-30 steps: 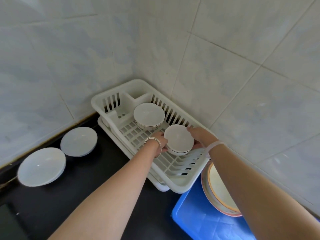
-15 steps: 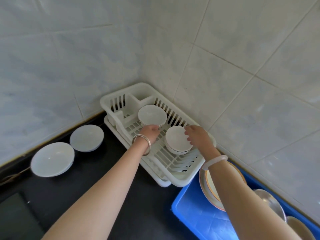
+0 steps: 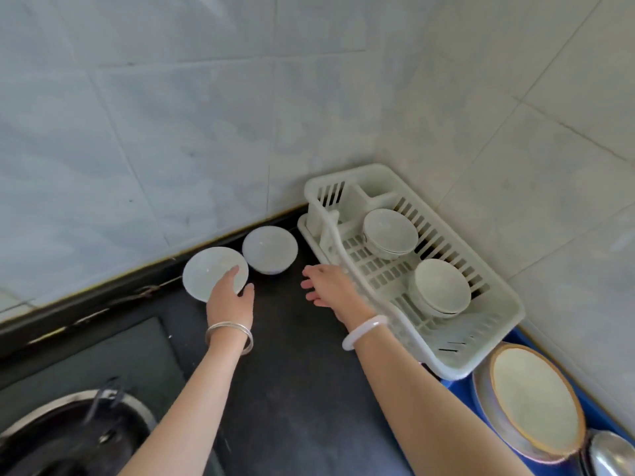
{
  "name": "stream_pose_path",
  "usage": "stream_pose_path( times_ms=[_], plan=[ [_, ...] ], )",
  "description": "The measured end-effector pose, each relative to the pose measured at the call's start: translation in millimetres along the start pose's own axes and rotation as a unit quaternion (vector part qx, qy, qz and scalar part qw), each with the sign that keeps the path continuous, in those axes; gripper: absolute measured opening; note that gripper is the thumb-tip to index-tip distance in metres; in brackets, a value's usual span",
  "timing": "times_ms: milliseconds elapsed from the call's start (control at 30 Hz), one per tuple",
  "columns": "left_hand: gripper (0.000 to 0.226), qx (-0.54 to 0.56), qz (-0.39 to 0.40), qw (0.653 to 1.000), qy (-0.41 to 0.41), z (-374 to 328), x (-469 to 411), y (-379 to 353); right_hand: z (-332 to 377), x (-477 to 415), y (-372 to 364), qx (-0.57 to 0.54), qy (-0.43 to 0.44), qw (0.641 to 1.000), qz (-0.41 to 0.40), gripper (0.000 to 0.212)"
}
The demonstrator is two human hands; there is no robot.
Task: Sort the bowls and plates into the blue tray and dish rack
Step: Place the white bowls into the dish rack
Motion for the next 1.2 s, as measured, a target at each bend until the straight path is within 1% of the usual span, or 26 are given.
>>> stream_pose_path(
  times_ms=[100, 200, 267, 367, 467, 533, 600, 667, 767, 867, 933, 1000, 1100, 1200],
  plan=[
    [0.051, -0.029, -0.065, 0.997, 0.024, 28, -14, 17, -2, -21, -25, 0.055, -0.01, 0.998, -0.011, 0.035],
    [0.058, -0.021, -0.086, 0.995, 0.052, 50, -29, 22, 0, -44, -40, 0.062, -0.01, 0.998, -0.027, 0.036],
    [0.062, 0.014, -0.07, 0.993, 0.091, 63, -39, 21, -1, -59, -48, 0.052, -0.015, 0.998, -0.039, 0.034],
    [0.06, 0.07, -0.044, 0.989, 0.124, 76, -51, 18, -4, -77, -54, -0.007, -0.027, 0.998, -0.063, 0.03],
    [0.053, 0.123, -0.035, 0.985, 0.12, 84, -58, 16, -5, -85, -52, -0.044, -0.028, 0.994, -0.093, 0.019],
    [0.051, 0.149, -0.027, 0.982, 0.112, 89, -61, 15, -2, -83, -49, -0.066, -0.018, 0.992, -0.106, 0.022],
    [0.048, 0.197, -0.016, 0.974, 0.108, 92, -64, 14, 3, -77, -48, -0.119, 0.0, 0.988, -0.1, 0.028],
    [0.046, 0.252, -0.008, 0.961, 0.112, 94, -67, 13, 12, -69, -47, -0.139, 0.033, 0.985, -0.094, 0.024],
    [0.042, 0.312, -0.007, 0.941, 0.133, 94, -67, 12, 33, -59, -54, -0.092, 0.078, 0.991, -0.059, 0.016],
    [0.031, 0.407, -0.007, 0.897, 0.172, 91, -65, 14, 44, -53, -68, -0.017, 0.091, 0.995, -0.045, 0.018],
    [0.022, 0.441, -0.002, 0.875, 0.199, 90, -64, 16, 46, -49, -78, 0.041, 0.098, 0.993, -0.052, 0.019],
    [0.028, 0.453, 0.007, 0.866, 0.21, 91, -64, 15, 46, -46, -88, 0.078, 0.107, 0.989, -0.058, 0.019],
    [0.039, 0.453, 0.012, 0.864, 0.22, 91, -63, 16, 45, -42, -99, 0.129, 0.108, 0.984, -0.062, 0.017],
    [0.03, 0.458, 0.013, 0.856, 0.239, 90, -63, 18, 43, -40, -104, 0.15, 0.101, 0.981, -0.065, 0.015]
  ],
)
Point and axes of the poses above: each hand's wrist, its own x-axis away from the middle knuckle, its own y-axis out of the back of the hand, z = x × y, the point moved 5 cm from there along -x, towards the middle knuckle, and after that the axes turned 8 degrees about -x, right-handed, at the moved point
